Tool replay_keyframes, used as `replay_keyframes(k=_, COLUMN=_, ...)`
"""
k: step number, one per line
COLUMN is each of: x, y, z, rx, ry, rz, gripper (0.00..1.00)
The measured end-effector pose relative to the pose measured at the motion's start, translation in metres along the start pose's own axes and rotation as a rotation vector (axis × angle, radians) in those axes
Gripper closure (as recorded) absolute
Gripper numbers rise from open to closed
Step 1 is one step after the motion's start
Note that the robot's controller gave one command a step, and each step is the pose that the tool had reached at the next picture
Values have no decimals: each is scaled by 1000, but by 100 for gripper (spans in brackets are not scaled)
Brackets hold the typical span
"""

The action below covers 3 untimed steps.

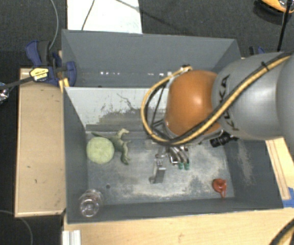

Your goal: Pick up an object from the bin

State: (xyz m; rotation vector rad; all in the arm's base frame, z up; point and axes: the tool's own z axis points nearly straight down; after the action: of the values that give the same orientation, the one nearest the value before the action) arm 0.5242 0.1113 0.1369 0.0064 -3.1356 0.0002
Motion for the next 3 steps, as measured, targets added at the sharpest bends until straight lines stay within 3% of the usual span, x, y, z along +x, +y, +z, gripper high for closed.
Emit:
replay_keyframes(k=1, x=-2, y=0, z=-4, rx=-1, ry=-8, rz=3, gripper=0)
replay_keyframes(k=2, x=-20, y=19, z=-45, rx=1, ry=2, rz=32, gripper=0)
replay_keyframes(k=3, x=-39, y=32, z=-68, rx=-4, ry=-17, rz=28, gripper=0)
